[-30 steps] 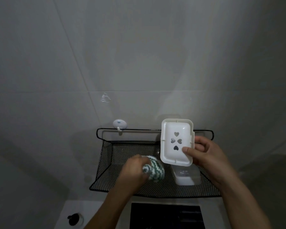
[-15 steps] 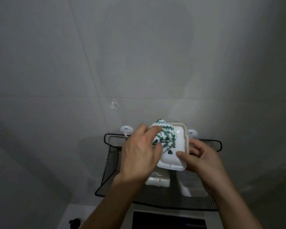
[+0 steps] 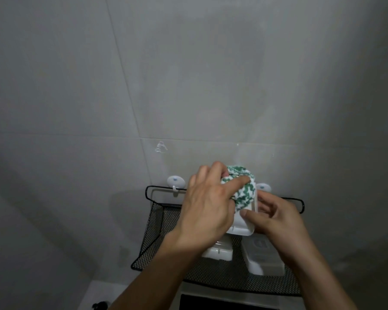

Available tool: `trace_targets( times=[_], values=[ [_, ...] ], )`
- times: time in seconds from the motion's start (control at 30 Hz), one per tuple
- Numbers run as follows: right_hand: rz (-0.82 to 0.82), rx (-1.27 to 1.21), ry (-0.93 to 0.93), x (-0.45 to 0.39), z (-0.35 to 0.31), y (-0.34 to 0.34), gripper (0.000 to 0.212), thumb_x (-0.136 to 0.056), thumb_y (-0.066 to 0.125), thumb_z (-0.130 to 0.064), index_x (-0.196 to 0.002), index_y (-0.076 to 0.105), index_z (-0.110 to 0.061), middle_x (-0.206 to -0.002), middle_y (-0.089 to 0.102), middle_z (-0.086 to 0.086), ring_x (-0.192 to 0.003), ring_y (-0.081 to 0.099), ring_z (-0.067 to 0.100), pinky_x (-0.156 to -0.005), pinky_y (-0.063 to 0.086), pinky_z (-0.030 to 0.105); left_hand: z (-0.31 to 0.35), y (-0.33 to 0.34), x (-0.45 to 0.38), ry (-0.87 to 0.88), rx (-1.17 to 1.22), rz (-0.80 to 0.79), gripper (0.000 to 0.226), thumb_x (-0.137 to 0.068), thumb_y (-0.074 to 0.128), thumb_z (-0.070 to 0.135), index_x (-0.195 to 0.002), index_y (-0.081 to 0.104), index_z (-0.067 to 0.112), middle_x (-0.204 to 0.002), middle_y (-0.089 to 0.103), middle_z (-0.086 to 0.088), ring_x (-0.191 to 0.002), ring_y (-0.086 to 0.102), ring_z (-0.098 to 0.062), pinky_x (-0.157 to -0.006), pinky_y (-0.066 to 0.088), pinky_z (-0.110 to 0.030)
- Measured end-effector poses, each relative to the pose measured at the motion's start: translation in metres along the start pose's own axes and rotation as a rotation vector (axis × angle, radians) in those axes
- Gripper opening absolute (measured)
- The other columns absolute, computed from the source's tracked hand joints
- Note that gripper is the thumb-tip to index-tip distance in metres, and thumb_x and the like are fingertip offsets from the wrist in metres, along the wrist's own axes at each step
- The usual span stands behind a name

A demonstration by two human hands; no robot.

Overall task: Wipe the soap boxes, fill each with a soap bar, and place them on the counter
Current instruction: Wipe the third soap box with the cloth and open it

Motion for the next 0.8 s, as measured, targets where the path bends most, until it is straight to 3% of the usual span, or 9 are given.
trace_targets(
  times=[0.13,0.4,0.53,0.8],
  values=[
    [0.021,-0.105,-0.008,0.001,-0.006,-0.003,0.038,-0.085,0.068,0.008,-0.119,0.069,-0.01,-0.105,0.078,0.007,-0.097,0.075,0.02,-0.074,0.058,0.021,0.008,-0.003,-0.002,0.029,-0.103,0.043,0.054,-0.083,0.059,0.054,-0.132,0.056,0.033,-0.108,0.048,0.002,-0.103,0.045,-0.019,-0.088,0.037,-0.039],
    [0.093,-0.137,-0.007,0.001,-0.004,-0.009,0.043,-0.082,0.069,0.012,-0.116,0.068,-0.015,-0.101,0.078,0.007,-0.09,0.076,0.024,-0.068,0.059,0.026,-0.014,-0.012,0.0,-0.102,-0.076,0.107,0.045,-0.087,0.062,0.023,-0.131,0.059,0.019,-0.1,0.051,0.002,-0.097,0.05,-0.019,-0.088,0.038,-0.037],
    [0.112,-0.135,-0.017,0.002,-0.002,-0.007,0.044,-0.082,0.071,0.01,-0.119,0.067,-0.015,-0.101,0.078,0.006,-0.09,0.076,0.024,-0.069,0.059,0.026,-0.017,-0.006,0.002,-0.163,-0.033,0.06,0.045,-0.092,0.053,0.025,-0.136,0.054,0.016,-0.103,0.051,0.001,-0.099,0.048,-0.019,-0.092,0.04,-0.039],
    [0.178,-0.172,-0.059,-0.002,-0.006,-0.007,0.044,-0.082,0.069,0.013,-0.115,0.066,-0.017,-0.1,0.078,0.003,-0.089,0.076,0.019,-0.068,0.059,0.023,-0.023,0.009,0.014,-0.281,0.28,-0.009,0.044,-0.098,0.047,0.024,-0.141,0.051,0.017,-0.115,0.054,0.004,-0.11,0.05,-0.013,-0.099,0.044,-0.04]
  ],
)
Point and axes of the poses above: each hand's wrist, its own x-axis away from the middle knuckle, its own y-axis out of the palm, z = x × y, the point moved 7 cm from there along -x, towards the middle knuckle
